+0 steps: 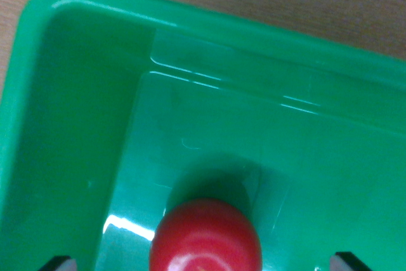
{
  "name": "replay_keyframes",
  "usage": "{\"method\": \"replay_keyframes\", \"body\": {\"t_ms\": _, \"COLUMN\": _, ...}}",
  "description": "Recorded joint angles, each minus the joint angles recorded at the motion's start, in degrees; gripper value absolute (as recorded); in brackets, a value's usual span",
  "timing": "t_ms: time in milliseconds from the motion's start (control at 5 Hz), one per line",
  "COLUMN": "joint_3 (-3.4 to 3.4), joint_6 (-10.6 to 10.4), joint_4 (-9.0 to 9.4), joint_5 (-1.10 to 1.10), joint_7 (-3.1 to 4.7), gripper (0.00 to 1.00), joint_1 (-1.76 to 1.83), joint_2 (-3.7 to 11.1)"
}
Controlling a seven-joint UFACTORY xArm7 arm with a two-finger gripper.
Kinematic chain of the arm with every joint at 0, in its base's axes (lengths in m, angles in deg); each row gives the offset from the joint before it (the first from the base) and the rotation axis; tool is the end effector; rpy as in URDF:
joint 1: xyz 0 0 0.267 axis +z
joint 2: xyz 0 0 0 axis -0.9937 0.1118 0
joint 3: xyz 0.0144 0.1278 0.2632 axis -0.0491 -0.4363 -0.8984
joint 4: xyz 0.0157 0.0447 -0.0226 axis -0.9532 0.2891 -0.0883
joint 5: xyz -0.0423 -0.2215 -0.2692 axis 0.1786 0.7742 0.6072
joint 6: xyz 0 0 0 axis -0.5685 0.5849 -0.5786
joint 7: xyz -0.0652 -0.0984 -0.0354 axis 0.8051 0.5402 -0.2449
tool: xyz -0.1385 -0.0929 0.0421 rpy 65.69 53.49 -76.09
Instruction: Pick fruit
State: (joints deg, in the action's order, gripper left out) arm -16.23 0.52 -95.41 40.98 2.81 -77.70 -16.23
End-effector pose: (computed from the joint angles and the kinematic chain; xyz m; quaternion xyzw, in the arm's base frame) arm 0.4679 0.0854 0.1589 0.9880 0.1408 -0.0640 0.0008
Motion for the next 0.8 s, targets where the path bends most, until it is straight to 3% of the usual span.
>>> {"method": "replay_keyframes", "body": {"t_ms": 200, "joint_3": 0.07, "joint_6": -2.66, "joint_4": 2.10, "joint_5": 0.38, "joint_7": 0.20, "gripper": 0.00, "joint_1": 0.14, "joint_2": 1.11}}
{"method": "replay_keyframes", "body": {"t_ms": 400, "joint_3": 0.07, "joint_6": -2.66, "joint_4": 2.10, "joint_5": 0.38, "joint_7": 0.20, "gripper": 0.00, "joint_1": 0.14, "joint_2": 1.11}}
{"method": "replay_keyframes", "body": {"t_ms": 600, "joint_3": 0.13, "joint_6": -5.20, "joint_4": 4.11, "joint_5": 0.75, "joint_7": 0.40, "gripper": 0.00, "joint_1": 0.27, "joint_2": 2.17}}
{"method": "replay_keyframes", "body": {"t_ms": 800, "joint_3": 0.13, "joint_6": -5.20, "joint_4": 4.11, "joint_5": 0.75, "joint_7": 0.40, "gripper": 0.00, "joint_1": 0.27, "joint_2": 2.17}}
